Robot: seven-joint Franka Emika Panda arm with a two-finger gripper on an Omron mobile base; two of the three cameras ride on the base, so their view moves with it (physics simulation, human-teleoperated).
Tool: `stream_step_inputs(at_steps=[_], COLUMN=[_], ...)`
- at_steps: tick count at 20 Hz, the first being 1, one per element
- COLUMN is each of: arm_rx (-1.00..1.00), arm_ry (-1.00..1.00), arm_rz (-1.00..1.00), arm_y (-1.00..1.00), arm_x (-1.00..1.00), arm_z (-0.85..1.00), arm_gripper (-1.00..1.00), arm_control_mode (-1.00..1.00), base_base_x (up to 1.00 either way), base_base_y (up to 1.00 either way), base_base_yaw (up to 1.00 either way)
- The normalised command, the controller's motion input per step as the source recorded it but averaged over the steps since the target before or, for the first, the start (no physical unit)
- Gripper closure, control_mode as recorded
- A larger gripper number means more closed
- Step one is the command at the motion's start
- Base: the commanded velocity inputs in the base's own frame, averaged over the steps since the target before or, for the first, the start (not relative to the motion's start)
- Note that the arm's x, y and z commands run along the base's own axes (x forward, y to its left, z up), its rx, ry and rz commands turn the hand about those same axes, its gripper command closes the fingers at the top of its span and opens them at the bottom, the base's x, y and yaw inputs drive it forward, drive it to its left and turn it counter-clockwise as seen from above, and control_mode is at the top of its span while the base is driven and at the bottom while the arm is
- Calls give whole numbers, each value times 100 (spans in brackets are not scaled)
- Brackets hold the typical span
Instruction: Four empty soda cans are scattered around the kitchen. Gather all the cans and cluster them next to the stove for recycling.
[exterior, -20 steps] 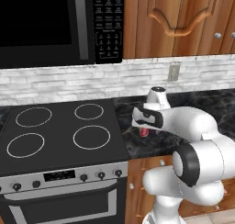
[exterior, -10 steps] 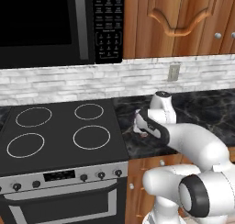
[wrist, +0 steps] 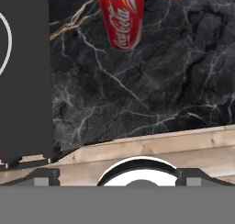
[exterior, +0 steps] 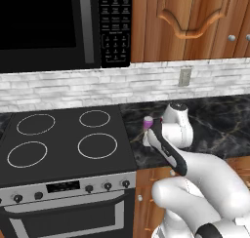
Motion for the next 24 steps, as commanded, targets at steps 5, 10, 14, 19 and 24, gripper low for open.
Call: stream_step_inputs(at_steps=[5, 10, 14, 19, 24], arm_rx=[0, 0, -4, 0, 0], arm_ry=[-5, 5, 1, 0, 0], arm_rz=[6, 0, 0, 0, 0], arm_y=[7, 5, 2, 0, 0], arm_x=[-27, -18, -2, 0, 0], arm_z=[18, 6, 0, 0, 0], arm_gripper=[-100, -100, -100, -100, -100], arm_control_mode=[-100, -100, -100, -100, -100], base_base_x=[0, 0, 0, 0, 0], base_base_y=[0, 0, 0, 0, 0], base_base_yaw=[0, 0, 0, 0, 0])
